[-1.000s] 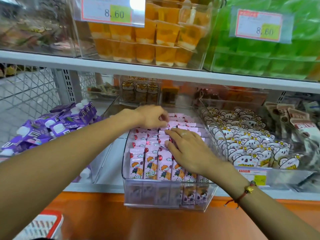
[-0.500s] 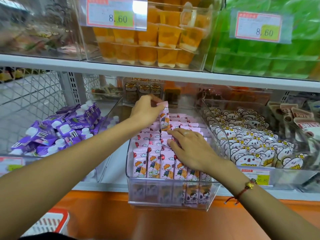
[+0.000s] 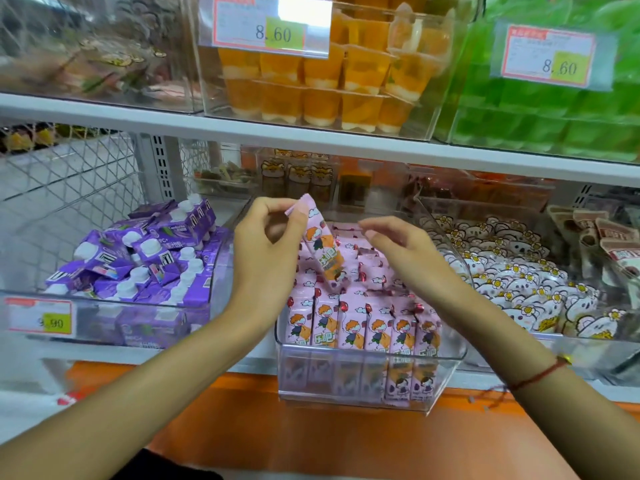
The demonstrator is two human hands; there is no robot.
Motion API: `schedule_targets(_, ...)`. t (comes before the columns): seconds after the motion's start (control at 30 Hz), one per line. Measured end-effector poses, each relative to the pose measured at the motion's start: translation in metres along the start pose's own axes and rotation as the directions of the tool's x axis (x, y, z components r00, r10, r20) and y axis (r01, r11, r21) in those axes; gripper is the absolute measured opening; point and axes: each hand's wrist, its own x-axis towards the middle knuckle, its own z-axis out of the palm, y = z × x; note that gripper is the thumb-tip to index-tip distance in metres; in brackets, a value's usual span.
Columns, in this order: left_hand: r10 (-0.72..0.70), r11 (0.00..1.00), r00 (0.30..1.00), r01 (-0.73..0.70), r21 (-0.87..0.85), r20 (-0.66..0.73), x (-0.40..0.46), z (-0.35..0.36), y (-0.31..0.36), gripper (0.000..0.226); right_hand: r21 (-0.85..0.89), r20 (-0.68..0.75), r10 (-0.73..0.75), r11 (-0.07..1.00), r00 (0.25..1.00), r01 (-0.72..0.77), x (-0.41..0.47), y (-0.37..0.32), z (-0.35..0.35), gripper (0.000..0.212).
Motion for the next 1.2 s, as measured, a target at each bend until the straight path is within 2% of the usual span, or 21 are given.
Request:
schedule_targets(0.13,-0.018,0.999,0.996,0.021,-0.031,0.084,-0.009,0.003,0.002,0.003,0.157,0.114,-0.086,0.985,0.990,0.067,-0.024,-0.013,0.017,0.031)
schedule_targets(0.23,-0.071,0.995,0.988,0.079,-0.053,0.137,-0.012,0.004,0.000,0.008,0.155,0.062,-0.099,0.984,0.993,0.088,-0.028,-0.008,0.025,0.026)
schedule_targets(0.3,-0.093,0.995,0.979,0.098,-0.021,0.183,-0.013,0.003,-0.002,0.015,0.253,0.017,-0.002,0.967,1.000,-0.003,-0.027,-0.002,0.023,0.016)
schedule_targets(0.37,-0.068,0.997,0.969,0.057,0.055,0.237,-0.014,0.002,-0.005,0.019,0.435,0.039,0.138,0.889,0.990,-0.141,-0.027,0.001,0.020,0.009)
schedule_targets(0.43,-0.042,0.990,0.953,-0.001,0.141,0.301,-0.016,0.002,-0.006,0.021,0.557,0.068,0.199,0.806,0.978,-0.203,-0.027,0.003,0.018,0.007)
schedule_targets(0.53,-0.058,0.964,0.934,-0.039,0.263,0.351,-0.021,0.005,-0.009,0.026,0.613,0.080,0.208,0.761,0.975,-0.213,-0.028,0.004,0.017,0.011)
schedule_targets(0.63,-0.010,0.922,0.928,-0.136,0.363,0.372,-0.026,0.008,-0.009,0.044,0.639,0.060,0.215,0.742,0.975,-0.203,-0.027,0.002,0.020,0.019)
schedule_targets(0.77,0.066,0.909,0.925,-0.210,0.360,0.375,-0.023,0.006,-0.008,0.037,0.718,0.069,0.219,0.666,0.973,-0.201,-0.028,0.001,0.018,0.028)
schedule_targets(0.9,0.054,0.942,0.913,-0.180,0.281,0.405,-0.016,0.003,-0.008,0.025,0.712,0.116,0.099,0.685,0.988,-0.152,-0.029,-0.005,0.010,0.024)
schedule_targets(0.97,0.051,0.939,0.899,-0.191,0.286,0.435,-0.016,0.002,-0.009,0.022,0.648,0.083,0.088,0.752,0.993,-0.121,-0.030,-0.007,0.011,0.025)
schedule_targets(1.07,0.057,0.916,0.890,-0.227,0.330,0.453,-0.018,0.001,-0.014,0.028,0.518,-0.085,0.079,0.855,0.993,-0.024,-0.033,-0.009,0.017,0.027)
schedule_targets(1.2,0.127,0.881,0.904,-0.292,0.372,0.408,-0.022,0.004,-0.014,0.042,0.420,-0.273,-0.008,0.899,0.962,0.127,-0.039,-0.010,0.021,0.027)
